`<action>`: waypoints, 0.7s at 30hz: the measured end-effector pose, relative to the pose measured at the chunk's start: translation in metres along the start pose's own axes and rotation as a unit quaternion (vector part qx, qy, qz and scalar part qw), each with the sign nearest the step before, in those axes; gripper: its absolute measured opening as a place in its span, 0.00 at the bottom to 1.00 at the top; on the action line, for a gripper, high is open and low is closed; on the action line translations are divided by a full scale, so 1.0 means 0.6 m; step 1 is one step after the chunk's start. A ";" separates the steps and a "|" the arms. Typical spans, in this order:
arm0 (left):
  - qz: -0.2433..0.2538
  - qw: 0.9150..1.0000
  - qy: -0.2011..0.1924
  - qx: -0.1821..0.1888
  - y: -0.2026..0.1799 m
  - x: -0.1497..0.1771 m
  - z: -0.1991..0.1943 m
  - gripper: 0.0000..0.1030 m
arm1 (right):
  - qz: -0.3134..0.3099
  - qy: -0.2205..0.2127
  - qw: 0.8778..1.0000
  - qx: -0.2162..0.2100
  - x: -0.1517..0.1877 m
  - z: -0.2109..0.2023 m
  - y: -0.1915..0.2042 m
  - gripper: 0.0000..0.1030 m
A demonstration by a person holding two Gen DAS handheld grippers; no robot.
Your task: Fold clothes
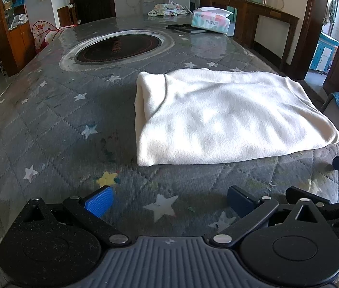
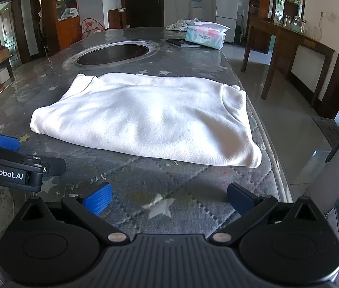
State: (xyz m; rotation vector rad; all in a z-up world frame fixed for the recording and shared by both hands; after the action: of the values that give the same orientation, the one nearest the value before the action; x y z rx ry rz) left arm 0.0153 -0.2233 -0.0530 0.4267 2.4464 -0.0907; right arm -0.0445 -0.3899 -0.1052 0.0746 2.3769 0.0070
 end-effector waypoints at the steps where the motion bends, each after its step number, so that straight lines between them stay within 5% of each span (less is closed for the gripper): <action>1: 0.000 1.000 0.001 0.000 0.000 0.000 0.000 1.00 | 0.000 0.000 1.000 0.000 0.000 0.000 0.000 1.00; 21: -0.003 1.000 0.006 -0.004 -0.004 0.006 -0.007 1.00 | 0.008 0.008 1.000 -0.003 0.001 -0.005 0.004 1.00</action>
State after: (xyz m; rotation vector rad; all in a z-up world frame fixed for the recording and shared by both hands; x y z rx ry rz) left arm 0.0092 -0.2239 -0.0518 0.4174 2.4598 -0.0823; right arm -0.0470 -0.3874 -0.1036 0.0925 2.3913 0.0216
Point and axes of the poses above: each gripper's, at about its wrist camera, not at the fingertips, and z roughly the way its jaws point, y to its left, x to its underside, the point moved 6 cm from there along z, roughly the way its jaws point, and after that the axes turned 2 degrees about -x, right-handed, at the moved point
